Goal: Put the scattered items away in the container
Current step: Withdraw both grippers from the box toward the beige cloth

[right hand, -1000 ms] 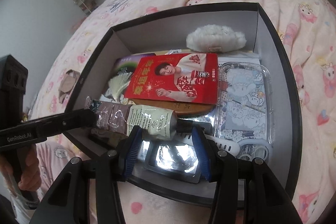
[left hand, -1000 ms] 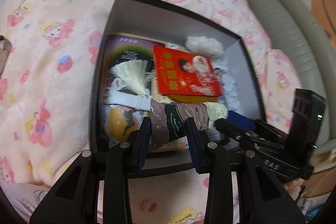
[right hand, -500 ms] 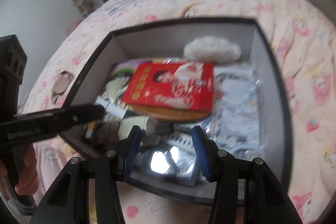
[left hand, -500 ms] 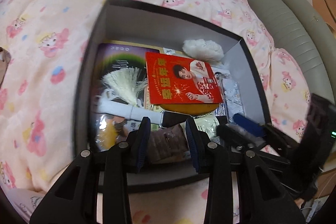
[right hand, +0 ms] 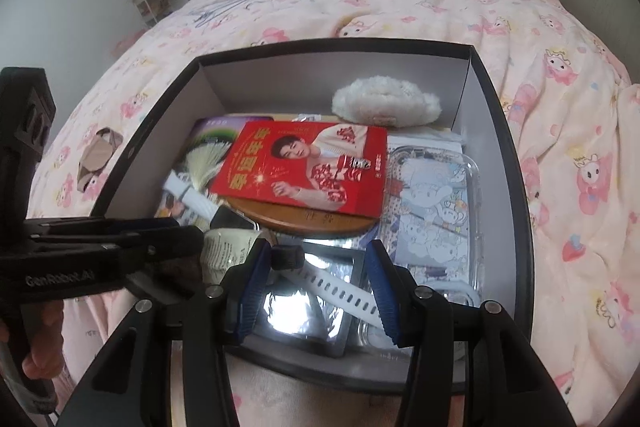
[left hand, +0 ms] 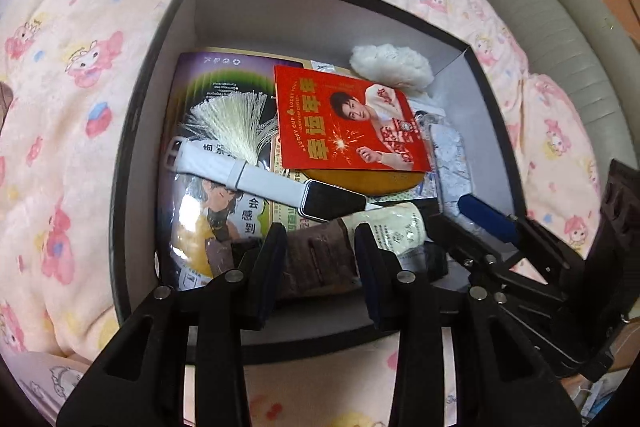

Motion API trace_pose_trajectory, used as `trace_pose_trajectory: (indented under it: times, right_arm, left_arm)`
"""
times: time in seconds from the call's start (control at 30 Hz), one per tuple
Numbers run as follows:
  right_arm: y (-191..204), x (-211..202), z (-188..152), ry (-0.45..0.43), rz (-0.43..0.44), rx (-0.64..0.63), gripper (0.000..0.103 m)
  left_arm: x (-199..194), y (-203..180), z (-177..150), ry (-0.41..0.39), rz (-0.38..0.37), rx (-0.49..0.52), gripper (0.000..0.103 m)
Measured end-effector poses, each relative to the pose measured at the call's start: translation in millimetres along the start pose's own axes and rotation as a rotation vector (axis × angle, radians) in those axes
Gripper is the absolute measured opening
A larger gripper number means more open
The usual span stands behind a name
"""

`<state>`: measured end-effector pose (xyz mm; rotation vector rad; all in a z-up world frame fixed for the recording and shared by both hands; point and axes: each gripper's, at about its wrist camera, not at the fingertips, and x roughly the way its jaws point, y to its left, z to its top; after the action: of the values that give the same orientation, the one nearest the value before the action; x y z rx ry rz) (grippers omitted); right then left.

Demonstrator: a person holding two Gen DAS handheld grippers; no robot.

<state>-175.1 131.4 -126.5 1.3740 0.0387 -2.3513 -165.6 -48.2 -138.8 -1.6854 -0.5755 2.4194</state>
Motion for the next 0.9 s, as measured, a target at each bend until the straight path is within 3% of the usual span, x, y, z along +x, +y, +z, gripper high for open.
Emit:
trace_pose_trajectory:
  times: [0.1,0.2,0.3,0.43,0.67,0.9]
  right_arm:
    - [4,-7,0,0.006,-0.013,0.001,0.046]
    - [19,-31,5,-0.054,-0.077,-0.029,0.049]
    - [32,-58,6,-0.106,-0.052,-0.026,0.056]
    - [53,-93,1,-0.160,-0.035,-0.022,0.057]
    - [91,-136,-4,-0.243,-0.046,-0.061,0.060]
    - [128,-150,-5,-0.277,-0.024,-0.100,0.060]
  left_arm:
    - [-19,-4,-6,-0.057,-0.028,0.001,0.038]
    - [-48,-14,-16,-0.131,-0.050,0.019,0.046]
    - [-82,-24,-26,-0.202,-0.047,0.057,0.048]
    - [-126,-32,-40,-0.275,-0.036,0.107,0.050]
    - [-177,-33,-61,-0.341,-0.030,0.151,0.050]
    - [-207,-6,-74,-0.381,-0.006,0.119,0.050]
